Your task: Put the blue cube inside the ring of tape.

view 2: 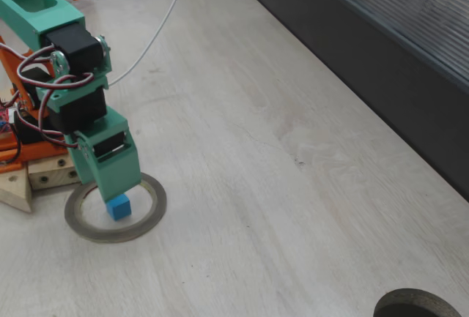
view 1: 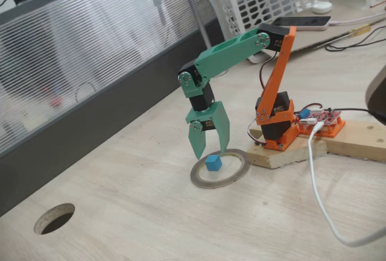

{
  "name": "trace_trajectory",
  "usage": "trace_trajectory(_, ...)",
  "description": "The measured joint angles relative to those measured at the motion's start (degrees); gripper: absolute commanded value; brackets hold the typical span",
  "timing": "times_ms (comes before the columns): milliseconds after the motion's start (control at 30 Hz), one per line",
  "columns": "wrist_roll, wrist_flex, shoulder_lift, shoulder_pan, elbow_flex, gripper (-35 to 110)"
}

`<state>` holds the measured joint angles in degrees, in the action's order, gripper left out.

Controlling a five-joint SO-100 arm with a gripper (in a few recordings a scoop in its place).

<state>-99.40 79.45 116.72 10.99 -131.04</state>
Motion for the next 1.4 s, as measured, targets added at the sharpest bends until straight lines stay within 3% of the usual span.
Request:
trace_trajectory(467, 0.0, 0.4, 0.2, 0.0, 0.4, 41)
trace_trajectory(800, 0.0, 0.6, 0.0, 0.1, 13.3, -1)
trace_trajectory(1033, 0.0, 1.0, 0.0, 0.0, 14.5, -1)
trace_trajectory(1133, -0.6, 4.2, 0.0, 0.0, 14.5, -1)
trace_trajectory(1400, -1.0, 25.0, 0.2, 0.0, 15.3, -1)
